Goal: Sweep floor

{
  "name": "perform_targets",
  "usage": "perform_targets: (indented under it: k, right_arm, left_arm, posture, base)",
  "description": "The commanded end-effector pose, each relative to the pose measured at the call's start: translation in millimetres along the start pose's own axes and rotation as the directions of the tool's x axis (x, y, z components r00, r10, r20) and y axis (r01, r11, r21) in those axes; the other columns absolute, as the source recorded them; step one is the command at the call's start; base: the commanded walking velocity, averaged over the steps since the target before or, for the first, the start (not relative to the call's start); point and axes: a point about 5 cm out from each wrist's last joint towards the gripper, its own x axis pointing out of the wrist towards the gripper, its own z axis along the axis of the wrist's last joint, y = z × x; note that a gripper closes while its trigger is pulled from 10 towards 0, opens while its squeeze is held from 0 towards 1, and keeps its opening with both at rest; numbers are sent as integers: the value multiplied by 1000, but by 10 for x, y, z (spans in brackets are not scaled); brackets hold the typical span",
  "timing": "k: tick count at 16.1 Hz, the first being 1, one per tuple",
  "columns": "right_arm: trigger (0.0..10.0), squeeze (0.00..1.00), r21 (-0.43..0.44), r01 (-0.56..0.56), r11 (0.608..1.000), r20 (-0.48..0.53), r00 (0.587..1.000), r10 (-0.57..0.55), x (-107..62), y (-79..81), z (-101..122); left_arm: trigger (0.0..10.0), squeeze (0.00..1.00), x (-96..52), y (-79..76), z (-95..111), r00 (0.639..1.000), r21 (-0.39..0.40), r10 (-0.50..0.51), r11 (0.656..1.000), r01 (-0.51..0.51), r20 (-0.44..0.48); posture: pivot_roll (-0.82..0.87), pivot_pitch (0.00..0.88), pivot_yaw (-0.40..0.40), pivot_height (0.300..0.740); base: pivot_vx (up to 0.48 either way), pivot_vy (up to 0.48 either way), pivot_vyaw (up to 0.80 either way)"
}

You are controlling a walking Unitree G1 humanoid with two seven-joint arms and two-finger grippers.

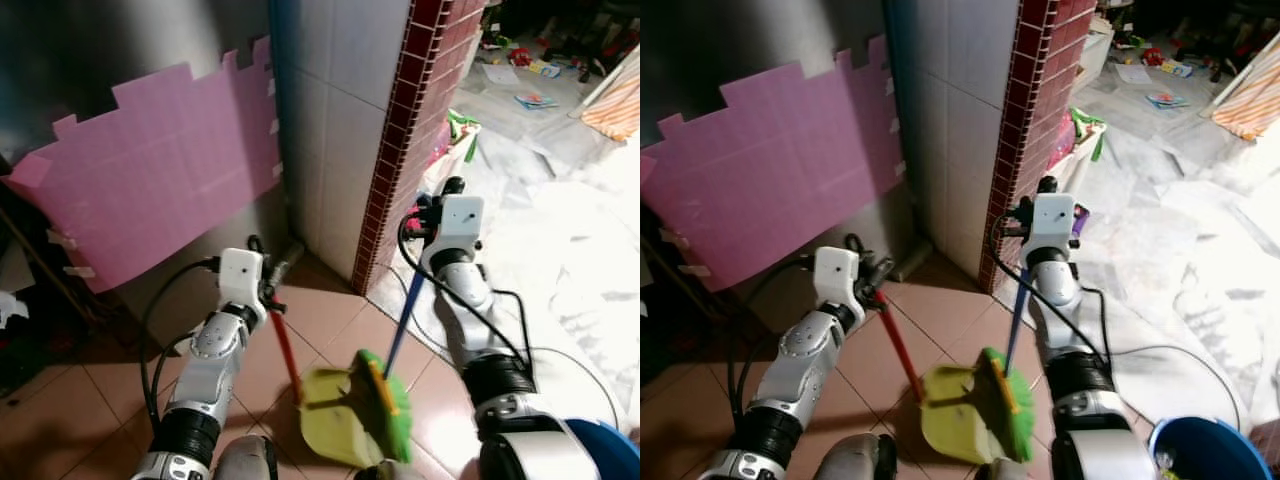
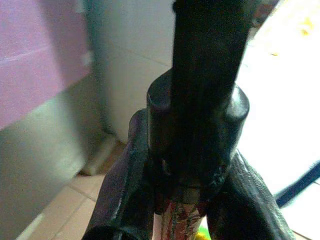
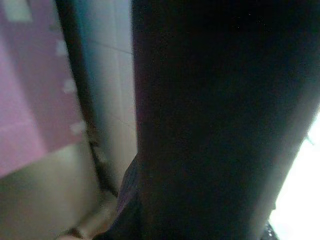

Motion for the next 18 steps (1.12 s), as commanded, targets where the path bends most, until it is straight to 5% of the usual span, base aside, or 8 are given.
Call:
perform_targets:
  k: [1, 7, 18]
  right_arm:
    - [10000, 0, 70, 54, 996, 53, 997, -57, 12, -30, 78]
    - [10000, 0, 39, 64, 997, 84, 994, -67, -160, -61, 45]
    - [10000, 0, -46, 31, 998, 74, 997, -27, -102, -46, 70]
  left_arm:
    - [10000, 0, 21, -31, 162, 995, 32, -61, 998, 58, 81]
    - [10000, 0, 39, -109, 182, 985, 74, -164, 984, 160, 57]
    - [10000, 0, 22, -183, 197, 983, 29, -171, 985, 170, 69]
  posture:
    - [-41, 0, 75, 740]
    - [-54, 0, 63, 740]
    - [-44, 0, 32, 740]
  base:
    - [0, 0, 0]
    - [0, 0, 0]
    - [0, 28, -800]
